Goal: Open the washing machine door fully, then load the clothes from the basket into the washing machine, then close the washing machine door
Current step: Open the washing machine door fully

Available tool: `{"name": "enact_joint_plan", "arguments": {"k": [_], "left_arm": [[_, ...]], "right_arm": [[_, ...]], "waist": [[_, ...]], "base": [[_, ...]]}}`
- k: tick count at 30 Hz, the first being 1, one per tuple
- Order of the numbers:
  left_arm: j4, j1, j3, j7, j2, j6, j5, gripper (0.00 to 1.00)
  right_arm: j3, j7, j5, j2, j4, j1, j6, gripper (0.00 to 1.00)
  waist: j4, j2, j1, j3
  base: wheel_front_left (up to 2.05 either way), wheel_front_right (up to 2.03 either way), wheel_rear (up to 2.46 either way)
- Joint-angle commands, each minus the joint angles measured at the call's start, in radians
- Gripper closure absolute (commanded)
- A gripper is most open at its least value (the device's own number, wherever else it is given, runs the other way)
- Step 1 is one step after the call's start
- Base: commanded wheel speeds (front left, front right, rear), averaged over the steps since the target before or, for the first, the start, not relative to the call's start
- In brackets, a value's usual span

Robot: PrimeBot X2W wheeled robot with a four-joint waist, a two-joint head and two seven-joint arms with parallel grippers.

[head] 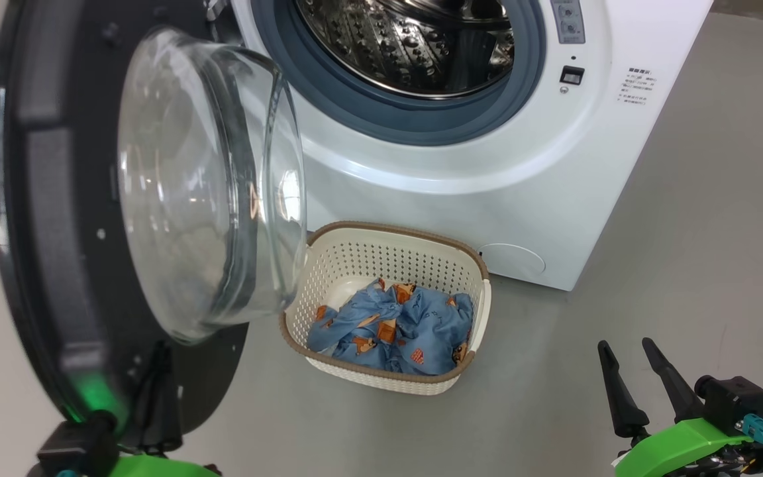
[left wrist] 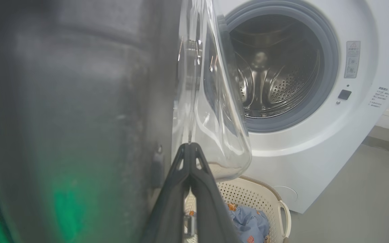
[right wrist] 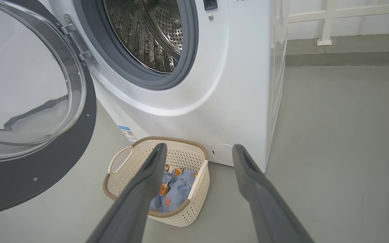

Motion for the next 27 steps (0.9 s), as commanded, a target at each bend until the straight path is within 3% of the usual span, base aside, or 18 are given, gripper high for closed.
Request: {"name": "enact_joint_plan", "arguments": {"k": [1, 27], "left_arm": [[-0.030, -0.017, 0.059, -0.001, 0.031, 0.018, 0.000, 1.00], [0.023, -0.061, 0.233, -0.010, 0.120, 0.092, -0.044, 1.00]], "right_arm": [[0.026, -0.012, -0.010, -0.010, -0.026, -0.031, 0.002, 0.00], [0.031, -0.012, -0.009, -0.015, -0.023, -0.050, 0.002, 0.00]], "waist": [[0.001, 0.0000, 0.0000, 0.003], [0.009, 0.0000, 0.0000, 0.027]], "base": [[0.00, 0.00, 0.00], [0.00, 0.00, 0.00]]}}
